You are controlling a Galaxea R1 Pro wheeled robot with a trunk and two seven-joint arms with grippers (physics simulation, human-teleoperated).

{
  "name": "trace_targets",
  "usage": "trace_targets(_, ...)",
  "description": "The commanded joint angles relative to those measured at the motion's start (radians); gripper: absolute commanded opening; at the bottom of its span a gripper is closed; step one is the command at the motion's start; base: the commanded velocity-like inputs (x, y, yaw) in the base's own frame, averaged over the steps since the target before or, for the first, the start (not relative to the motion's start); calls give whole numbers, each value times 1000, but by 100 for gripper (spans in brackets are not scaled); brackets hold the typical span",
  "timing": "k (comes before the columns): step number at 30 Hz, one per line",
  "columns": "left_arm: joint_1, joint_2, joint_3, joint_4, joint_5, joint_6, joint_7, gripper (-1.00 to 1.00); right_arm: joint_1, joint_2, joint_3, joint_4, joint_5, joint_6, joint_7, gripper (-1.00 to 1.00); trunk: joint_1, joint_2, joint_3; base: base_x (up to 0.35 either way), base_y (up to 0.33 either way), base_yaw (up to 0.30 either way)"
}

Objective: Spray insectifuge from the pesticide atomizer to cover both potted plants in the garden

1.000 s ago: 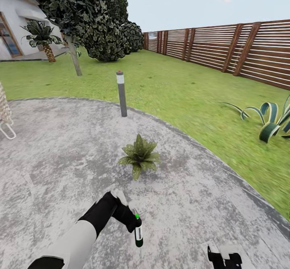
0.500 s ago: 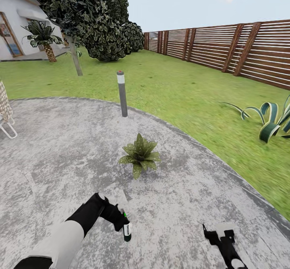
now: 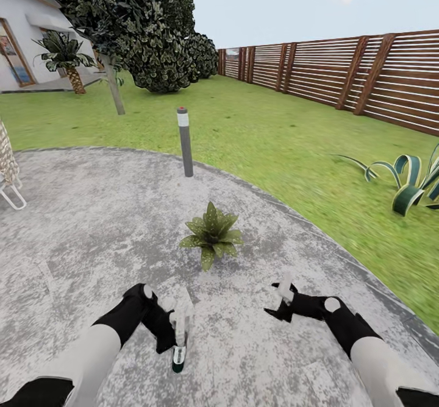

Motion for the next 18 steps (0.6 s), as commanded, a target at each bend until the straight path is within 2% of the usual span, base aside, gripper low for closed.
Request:
trace_targets(1,-20,-1,-1,0,-5,-10,-34,-100,-48,31,-7,-9,13,0,101,-100,0,0,-1,0,0,0)
trace_targets(3,-21,-3,-1,5,-4,-9,-37,-100,-53,50,-6,-15,14,0,134,-100,0,0,-1,0,0,0)
trace_targets(5,-21,-5,-1,10,-4,-6,-38,-100,-55,89,-6,-18,14,0,154,-100,0,0,-1,0,0,0)
trace_targets(7,-21,-11,-1,10,-4,-3,-38,-100,-55,108,-6,-21,14,0,158,-100,0,0,-1,0,0,0)
trace_targets(11,-22,-15,1,5,-4,-1,-37,-100,-55,163,-6,-49,13,0,160,-100,0,0,-1,0,0,0)
trace_targets(13,-22,-16,2,3,-4,0,-32,-100,-56,191,-6,-68,13,0,212,-100,0,0,-1,0,0,0)
trace_targets(16,-21,-15,2,-2,-2,8,-25,-100,-57,217,-6,-115,12,3,266,-100,0,0,-1,0,0,0)
trace_targets(18,-21,-15,3,-3,-2,9,-22,-100,-57,224,-6,-116,12,3,268,-100,0,0,-1,0,0,0)
